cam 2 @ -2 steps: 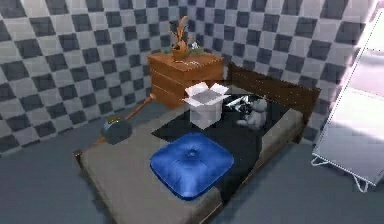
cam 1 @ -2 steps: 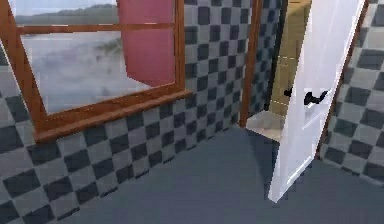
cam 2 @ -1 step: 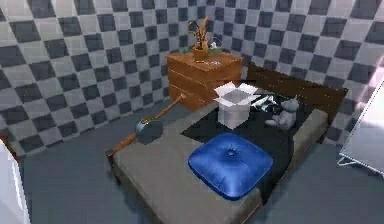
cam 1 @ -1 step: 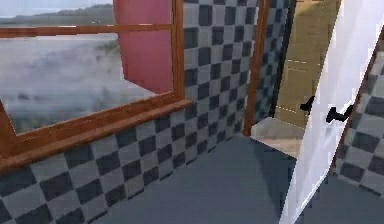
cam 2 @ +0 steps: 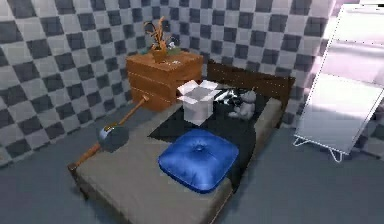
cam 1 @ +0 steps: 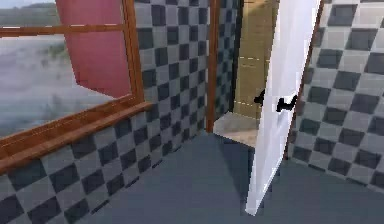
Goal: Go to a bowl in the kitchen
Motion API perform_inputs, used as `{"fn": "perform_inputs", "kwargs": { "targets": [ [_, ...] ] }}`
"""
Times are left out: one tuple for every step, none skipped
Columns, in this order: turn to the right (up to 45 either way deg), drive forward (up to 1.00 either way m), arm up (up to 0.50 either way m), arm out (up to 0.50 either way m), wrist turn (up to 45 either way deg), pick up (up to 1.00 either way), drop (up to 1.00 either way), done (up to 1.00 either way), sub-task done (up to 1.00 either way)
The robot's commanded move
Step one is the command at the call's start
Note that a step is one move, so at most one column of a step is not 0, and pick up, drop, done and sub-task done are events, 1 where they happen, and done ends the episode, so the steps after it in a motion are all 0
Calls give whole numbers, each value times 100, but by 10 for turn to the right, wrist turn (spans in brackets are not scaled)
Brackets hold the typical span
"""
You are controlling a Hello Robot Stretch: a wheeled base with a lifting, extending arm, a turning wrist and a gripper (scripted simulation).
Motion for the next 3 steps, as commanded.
{"fn": "perform_inputs", "kwargs": {
  "targets": [
    [0, 100, 0, 0, 0, 0, 0, 0, 0],
    [60, 0, 0, 0, 0, 0, 0, 0, 0],
    [0, 30, 0, 0, 0, 0, 0, 0, 0]
  ]
}}
